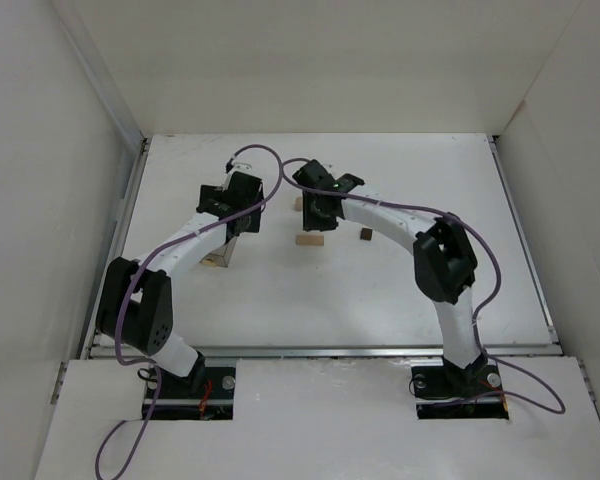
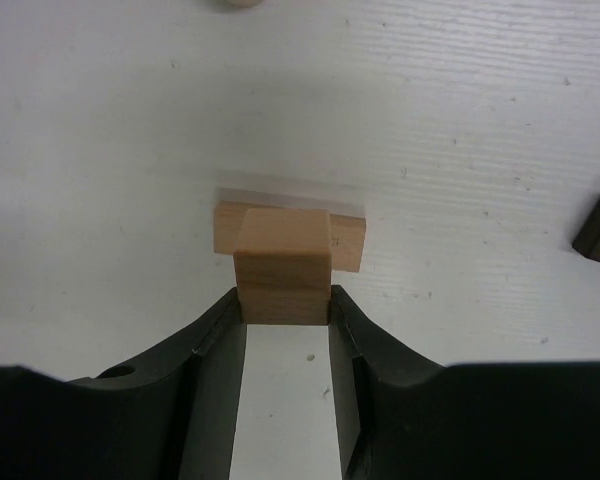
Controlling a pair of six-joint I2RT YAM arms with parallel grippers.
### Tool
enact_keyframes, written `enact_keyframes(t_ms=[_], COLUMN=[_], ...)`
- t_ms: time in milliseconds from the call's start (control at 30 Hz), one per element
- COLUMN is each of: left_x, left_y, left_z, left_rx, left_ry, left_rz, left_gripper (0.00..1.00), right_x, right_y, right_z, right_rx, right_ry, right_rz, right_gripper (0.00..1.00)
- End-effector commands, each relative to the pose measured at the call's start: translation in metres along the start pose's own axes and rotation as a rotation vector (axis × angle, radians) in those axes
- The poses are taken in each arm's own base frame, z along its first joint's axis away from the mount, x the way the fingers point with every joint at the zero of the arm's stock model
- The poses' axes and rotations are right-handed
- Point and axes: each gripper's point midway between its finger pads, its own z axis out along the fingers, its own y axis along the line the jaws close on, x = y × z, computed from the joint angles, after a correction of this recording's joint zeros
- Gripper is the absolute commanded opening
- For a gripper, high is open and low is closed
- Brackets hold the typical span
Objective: Build the wood block tower
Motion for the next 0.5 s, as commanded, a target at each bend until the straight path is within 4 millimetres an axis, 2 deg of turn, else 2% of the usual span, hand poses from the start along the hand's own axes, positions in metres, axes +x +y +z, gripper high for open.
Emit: enact_keyframes(t_ms=[0,33,67,133,167,300,467], left_x=[-0.027,-0.027,-0.027,-0.027,-0.027,-0.027,-0.029], left_y=[0.024,0.024,0.024,0.025,0.025,0.025,0.022], left_z=[-0.012,-0.012,-0.012,-0.012,-0.012,-0.012,-0.011], left_rx=[-0.139,-0.139,-0.139,-0.14,-0.14,-0.14,-0.119], left_ry=[-0.098,-0.098,-0.098,-0.098,-0.098,-0.097,-0.1], left_rz=[-0.143,-0.143,-0.143,-0.134,-0.134,-0.125,-0.119], left_gripper=[1.0,1.0,1.0,1.0,1.0,1.0,1.0], right_x=[-0.006,-0.009,0.001,0.001,0.007,0.013,0.018], right_y=[0.002,0.004,0.009,0.012,0.011,0.019,0.018], right_z=[-0.003,-0.002,0.005,0.009,0.018,0.022,0.025], right_rx=[0.014,0.011,0.008,0.007,0.024,0.028,0.04], right_ry=[0.015,0.01,0.036,0.05,0.071,0.09,0.104], right_rz=[0.015,0.027,0.014,0.02,0.015,0.003,0.017], right_gripper=[0.0,0.0,0.0,0.0,0.0,0.0,0.0])
